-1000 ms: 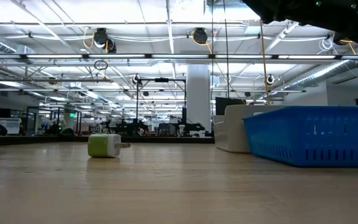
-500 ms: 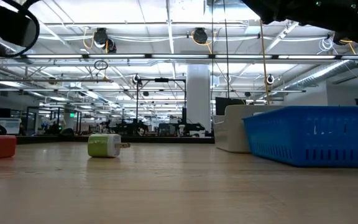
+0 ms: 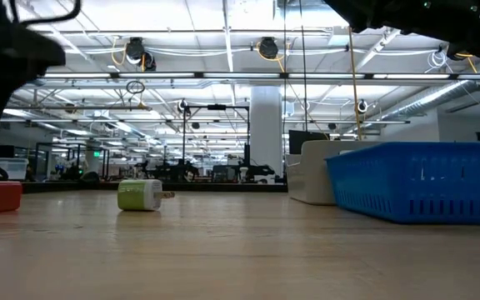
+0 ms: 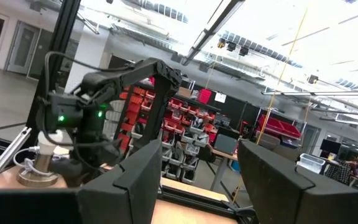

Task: Pick & Place Office items
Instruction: Put the red charger adapter into the gray bin

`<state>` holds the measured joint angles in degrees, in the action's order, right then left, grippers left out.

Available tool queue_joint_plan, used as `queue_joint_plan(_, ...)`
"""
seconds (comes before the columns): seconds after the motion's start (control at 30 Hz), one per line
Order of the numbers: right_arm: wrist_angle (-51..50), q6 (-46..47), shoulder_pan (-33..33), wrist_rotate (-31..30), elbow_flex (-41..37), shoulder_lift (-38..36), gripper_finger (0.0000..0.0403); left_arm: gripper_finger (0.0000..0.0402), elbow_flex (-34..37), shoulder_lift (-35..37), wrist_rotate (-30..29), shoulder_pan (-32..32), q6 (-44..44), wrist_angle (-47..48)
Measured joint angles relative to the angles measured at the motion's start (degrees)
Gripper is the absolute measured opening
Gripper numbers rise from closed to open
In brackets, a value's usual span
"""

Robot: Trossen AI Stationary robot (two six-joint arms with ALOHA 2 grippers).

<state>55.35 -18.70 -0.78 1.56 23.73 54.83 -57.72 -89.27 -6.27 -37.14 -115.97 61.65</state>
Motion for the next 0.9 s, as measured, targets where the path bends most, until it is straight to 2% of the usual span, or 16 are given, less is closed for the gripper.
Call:
queue_joint_plan(0.1,-0.04,0.0,0.0,0.0,0.0,0.0,0.0201,0.0238,4.15,-0.09,2.41,-0.13,-3.8,-5.53)
queue_joint_plan(0.27,-0.2,0.0,0.0,0.0,0.0,0.0,0.0201,0.0248,6.11,0.13,6.31,1.26,0.33,-7.85)
queue_joint_plan(0.9,-0.36,0.0,0.0,0.0,0.0,0.0,0.0201,0.024,5.64,0.46,5.66,3.75,3.76,-13.02)
